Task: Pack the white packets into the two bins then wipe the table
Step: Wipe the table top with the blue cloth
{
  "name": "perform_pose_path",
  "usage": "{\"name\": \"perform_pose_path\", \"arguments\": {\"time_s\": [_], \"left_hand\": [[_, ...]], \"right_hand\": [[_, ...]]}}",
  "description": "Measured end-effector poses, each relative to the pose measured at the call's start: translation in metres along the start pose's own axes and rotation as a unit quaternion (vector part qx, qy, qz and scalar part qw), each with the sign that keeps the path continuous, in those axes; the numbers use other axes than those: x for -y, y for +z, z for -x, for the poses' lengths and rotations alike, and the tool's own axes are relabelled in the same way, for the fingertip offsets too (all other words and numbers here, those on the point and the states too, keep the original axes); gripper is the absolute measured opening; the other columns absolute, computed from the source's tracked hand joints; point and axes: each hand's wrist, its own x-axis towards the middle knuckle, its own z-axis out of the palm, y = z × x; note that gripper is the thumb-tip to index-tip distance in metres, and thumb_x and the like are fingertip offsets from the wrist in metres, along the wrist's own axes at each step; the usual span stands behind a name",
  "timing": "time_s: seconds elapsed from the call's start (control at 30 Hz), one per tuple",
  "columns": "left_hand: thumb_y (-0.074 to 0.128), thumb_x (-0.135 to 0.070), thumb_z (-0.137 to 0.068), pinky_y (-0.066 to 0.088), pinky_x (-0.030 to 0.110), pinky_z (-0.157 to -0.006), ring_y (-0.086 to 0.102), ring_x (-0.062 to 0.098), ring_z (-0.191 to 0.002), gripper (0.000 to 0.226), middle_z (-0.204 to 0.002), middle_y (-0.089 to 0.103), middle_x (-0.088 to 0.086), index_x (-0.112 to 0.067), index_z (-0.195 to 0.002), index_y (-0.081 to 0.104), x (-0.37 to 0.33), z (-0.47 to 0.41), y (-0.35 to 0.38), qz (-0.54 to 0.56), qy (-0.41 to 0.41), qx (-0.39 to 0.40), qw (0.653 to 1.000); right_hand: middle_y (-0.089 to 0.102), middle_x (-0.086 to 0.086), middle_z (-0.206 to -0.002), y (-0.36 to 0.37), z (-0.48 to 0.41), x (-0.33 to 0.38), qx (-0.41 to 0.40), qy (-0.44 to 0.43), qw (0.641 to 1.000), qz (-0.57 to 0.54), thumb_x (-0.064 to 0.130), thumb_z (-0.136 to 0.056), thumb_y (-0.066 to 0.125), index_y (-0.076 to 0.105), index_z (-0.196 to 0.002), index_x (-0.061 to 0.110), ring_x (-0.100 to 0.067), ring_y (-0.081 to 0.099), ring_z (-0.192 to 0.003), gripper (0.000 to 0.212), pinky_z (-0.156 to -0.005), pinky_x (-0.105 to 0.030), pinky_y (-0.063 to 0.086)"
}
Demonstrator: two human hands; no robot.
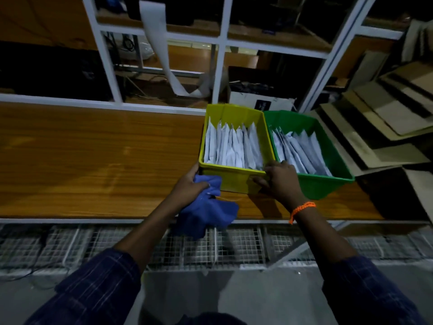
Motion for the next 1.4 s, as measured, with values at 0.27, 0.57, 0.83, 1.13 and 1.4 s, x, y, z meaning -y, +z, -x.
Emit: {"name": "perform_pose_path", "arguments": {"time_s": [0.27,0.57,0.83,1.13,1.4], "left_hand": [[0.063,-0.023,-0.096,0.036,0.026,-0.096,0.040,0.025,-0.138,0.071,-0.154,0.039,0.008,-0.013,-0.155,0.027,-0.013,0.001,0.022,-0.079,-0.010,-0.037,0.996],[0.054,-0.023,-0.098,0.052,0.037,-0.077,0.066,0.032,-0.097,0.035,-0.120,0.067,0.017,-0.011,-0.131,0.058,0.004,0.049,0.028,0.276,-0.156,-0.004,0.948],[0.050,-0.031,-0.102,0.047,0.034,-0.096,0.053,0.018,-0.120,0.036,-0.135,0.052,0.005,-0.019,-0.136,0.048,0.026,0.090,-0.012,-0.146,0.010,0.195,0.970],[0.060,-0.042,-0.093,0.023,0.057,-0.118,0.002,0.029,-0.153,0.088,-0.166,-0.004,0.006,-0.022,-0.159,0.005,0.113,0.111,-0.098,-0.515,0.070,0.141,0.843],[0.055,-0.032,-0.098,0.020,0.056,-0.118,-0.004,0.027,-0.153,0.084,-0.166,-0.013,0.003,-0.025,-0.158,-0.004,0.115,0.111,-0.090,-0.548,0.054,0.126,0.826]], "right_hand": [[0.066,-0.010,-0.108,0.001,-0.022,-0.036,0.035,-0.011,0.999,-0.010,0.060,-0.085,0.058,0.068,-0.098,0.014,-0.039,0.055,-0.107,0.048,-0.092,-0.049,0.036],[0.036,-0.008,-0.154,0.012,0.083,0.118,0.007,-0.071,0.902,-0.425,0.039,-0.085,0.075,0.035,-0.149,0.013,-0.022,0.035,-0.143,0.080,-0.115,-0.042,0.034],[0.067,-0.008,-0.122,0.045,0.122,0.151,-0.123,0.137,0.883,-0.431,0.016,-0.093,0.058,0.061,-0.129,0.011,-0.019,0.063,-0.110,0.037,-0.092,-0.033,0.050],[-0.002,-0.019,-0.164,0.075,0.094,0.144,0.129,0.150,0.952,-0.232,0.063,-0.083,0.057,0.001,-0.158,0.020,-0.035,0.002,-0.151,0.103,-0.119,-0.054,0.011],[0.048,-0.019,-0.138,0.065,0.064,0.088,0.169,-0.109,0.974,0.107,0.052,-0.070,0.076,0.029,-0.151,0.036,-0.040,0.046,-0.120,0.095,-0.087,-0.050,0.045]]}}
